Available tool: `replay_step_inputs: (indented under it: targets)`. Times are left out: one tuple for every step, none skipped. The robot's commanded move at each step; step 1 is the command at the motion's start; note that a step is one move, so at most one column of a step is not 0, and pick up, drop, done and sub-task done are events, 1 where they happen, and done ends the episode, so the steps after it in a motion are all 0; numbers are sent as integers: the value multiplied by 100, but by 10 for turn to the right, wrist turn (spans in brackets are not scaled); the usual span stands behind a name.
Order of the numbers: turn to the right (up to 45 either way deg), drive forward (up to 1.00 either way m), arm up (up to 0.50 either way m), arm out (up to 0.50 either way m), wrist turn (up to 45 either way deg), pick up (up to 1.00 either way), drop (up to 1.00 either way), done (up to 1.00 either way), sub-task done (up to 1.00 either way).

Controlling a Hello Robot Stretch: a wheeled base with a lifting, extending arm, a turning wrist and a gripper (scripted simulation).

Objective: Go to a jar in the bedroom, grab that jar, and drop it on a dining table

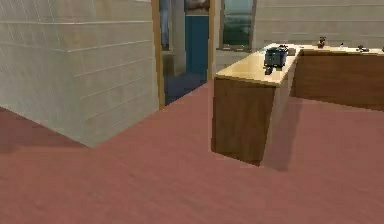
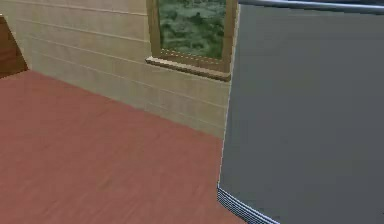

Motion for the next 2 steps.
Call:
replay_step_inputs:
  targets:
    - [-60,0,0,0,0,0,0,0,0]
    - [0,100,0,0,0,0,0,0,0]
